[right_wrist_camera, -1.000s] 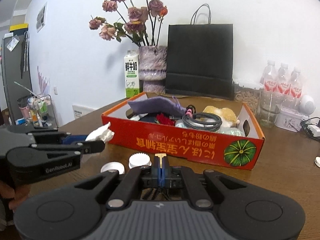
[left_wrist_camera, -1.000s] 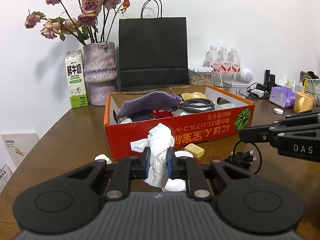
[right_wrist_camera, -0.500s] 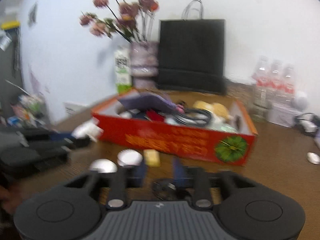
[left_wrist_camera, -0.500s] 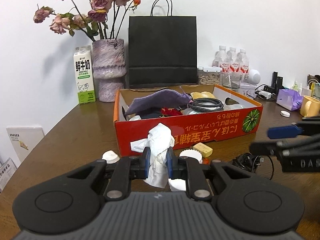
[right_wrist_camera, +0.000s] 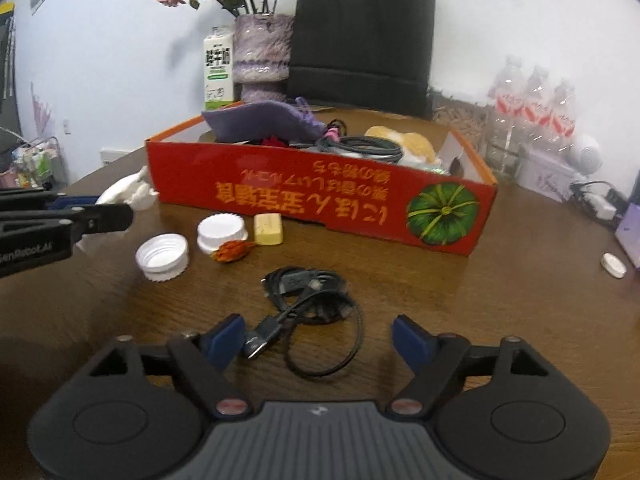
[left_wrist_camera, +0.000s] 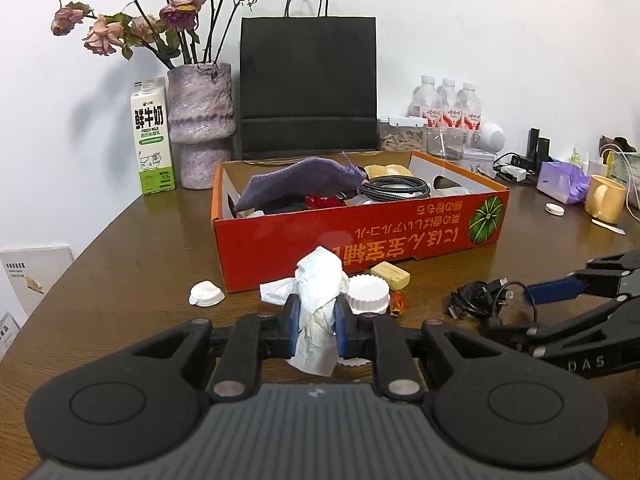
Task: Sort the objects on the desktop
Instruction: 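Carry the tissue and USB cable over the box with both tools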
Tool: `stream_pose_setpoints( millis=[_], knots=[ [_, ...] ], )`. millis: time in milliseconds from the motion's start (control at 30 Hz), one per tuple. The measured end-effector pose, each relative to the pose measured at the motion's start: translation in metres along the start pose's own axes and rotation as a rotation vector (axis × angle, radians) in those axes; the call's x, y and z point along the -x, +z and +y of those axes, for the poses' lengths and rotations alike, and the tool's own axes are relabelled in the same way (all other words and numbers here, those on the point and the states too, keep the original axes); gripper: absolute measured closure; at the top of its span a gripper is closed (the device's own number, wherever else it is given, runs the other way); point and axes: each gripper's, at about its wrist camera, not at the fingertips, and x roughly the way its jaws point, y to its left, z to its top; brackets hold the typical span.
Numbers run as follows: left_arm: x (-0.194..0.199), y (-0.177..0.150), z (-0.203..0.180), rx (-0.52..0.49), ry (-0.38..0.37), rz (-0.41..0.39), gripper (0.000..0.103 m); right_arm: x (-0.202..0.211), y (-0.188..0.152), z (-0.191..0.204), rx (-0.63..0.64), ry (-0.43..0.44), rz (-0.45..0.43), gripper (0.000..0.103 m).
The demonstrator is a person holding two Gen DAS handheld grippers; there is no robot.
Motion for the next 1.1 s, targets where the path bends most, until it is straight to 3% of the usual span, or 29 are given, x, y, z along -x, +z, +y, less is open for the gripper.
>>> stream_pose_setpoints(
  millis=[67,133,167,433,1100],
  knots=[
    [0.0,0.0,0.0,0.002,0.002,0.001,0.085,0.004,0.0,0.0,-0.005,0.007,-0.007,0.051],
    [-0.001,0.0,0.0,0.003,0.003,0.002,0.085,0.008,0.001,0.0,-0.006,0.008,-0.018,0.069],
    [0.0,0.0,0.0,0.002,0.003,0.002,0.085,0.008,0.0,0.0,-0.009,0.02,-0.016,0.095],
    [0.001,0.0,-0.002,0.0,0.002,-0.008,0.085,0.021,0.0,0.006,0.018,0.094,-0.083,0.101],
    [0.019,0.02,-0.007,0.029,0.016,-0.14,0.085,0.051,0.023,0.015,0.011,0.062,-0.31,0.102]
  ],
)
